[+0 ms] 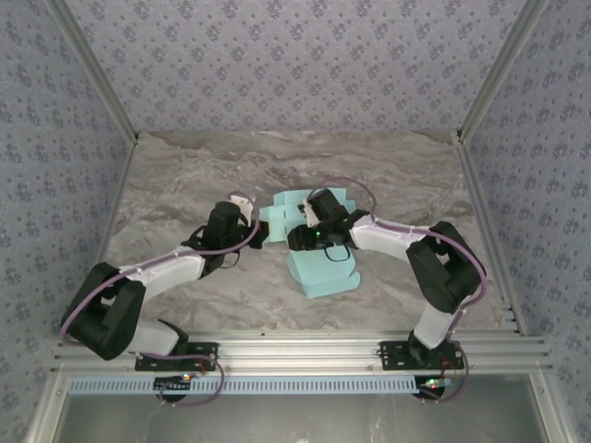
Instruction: Fold the paper box
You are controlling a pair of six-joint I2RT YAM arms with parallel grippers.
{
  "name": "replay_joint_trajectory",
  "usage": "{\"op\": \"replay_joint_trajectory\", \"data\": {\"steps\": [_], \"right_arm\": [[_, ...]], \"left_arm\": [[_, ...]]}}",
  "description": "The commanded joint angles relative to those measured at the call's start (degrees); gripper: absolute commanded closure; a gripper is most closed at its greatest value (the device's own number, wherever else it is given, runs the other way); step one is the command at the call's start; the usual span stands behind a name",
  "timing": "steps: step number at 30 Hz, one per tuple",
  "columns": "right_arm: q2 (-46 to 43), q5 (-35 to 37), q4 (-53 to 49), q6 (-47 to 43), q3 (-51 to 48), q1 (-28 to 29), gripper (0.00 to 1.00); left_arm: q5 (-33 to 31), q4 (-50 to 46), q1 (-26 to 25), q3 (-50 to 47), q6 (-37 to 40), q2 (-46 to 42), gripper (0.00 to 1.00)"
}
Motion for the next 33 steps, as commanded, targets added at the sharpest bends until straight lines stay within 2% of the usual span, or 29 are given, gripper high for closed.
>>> {"op": "replay_joint_trajectory", "data": {"steps": [1, 4, 5, 7, 10, 13, 16, 21, 26, 28, 33], "right_arm": [[-3.7, -0.7, -0.1, 6.8, 0.2, -0.7, 0.51], [-5.9, 4.5, -1.5, 14.4, 3.1, -0.7, 0.40], [-6.8, 9.7, -4.0, 17.6, 4.7, -0.2, 0.34], [-7.9, 14.5, -6.2, 23.3, 7.2, 0.2, 0.27], [-8.2, 15.1, -2.6, 33.4, 8.1, 0.0, 0.23], [-6.6, 14.1, 0.2, 45.1, 9.0, -0.5, 0.22], [-5.0, 16.5, 1.7, 54.7, 8.9, -0.2, 0.23], [-1.5, 15.0, 4.1, 67.3, 10.7, -0.2, 0.25], [2.8, 11.7, 1.1, 73.3, 13.7, -0.6, 0.28], [4.0, 9.8, 0.1, 73.7, 15.5, -1.1, 0.32], [3.0, 12.4, -1.0, 71.3, 16.2, -0.5, 0.58]], "left_arm": [[-3.9, 4.7, -0.2, -2.3, 2.7, 0.8, 1.00], [-6.9, 6.4, -0.5, -3.9, 3.2, 0.9, 1.00], [-7.5, 6.9, -0.5, -4.3, 3.1, 0.9, 1.00], [-8.1, 7.9, -0.7, -5.3, 2.8, 0.8, 1.00], [-9.7, 11.4, -1.9, -7.5, 4.1, 0.6, 1.00], [-13.2, 16.0, -3.4, -10.2, 4.1, 0.9, 1.00], [-16.3, 20.0, -4.9, -12.0, 3.8, 1.2, 1.00], [-21.6, 22.5, -7.2, -12.6, 2.5, 1.1, 1.00], [-26.1, 23.8, -9.9, -12.5, 3.8, 0.7, 1.00], [-28.7, 23.6, -10.5, -12.5, 3.0, 0.5, 1.00], [-32.0, 23.2, -10.5, -12.7, 1.4, 0.5, 1.00]]}}
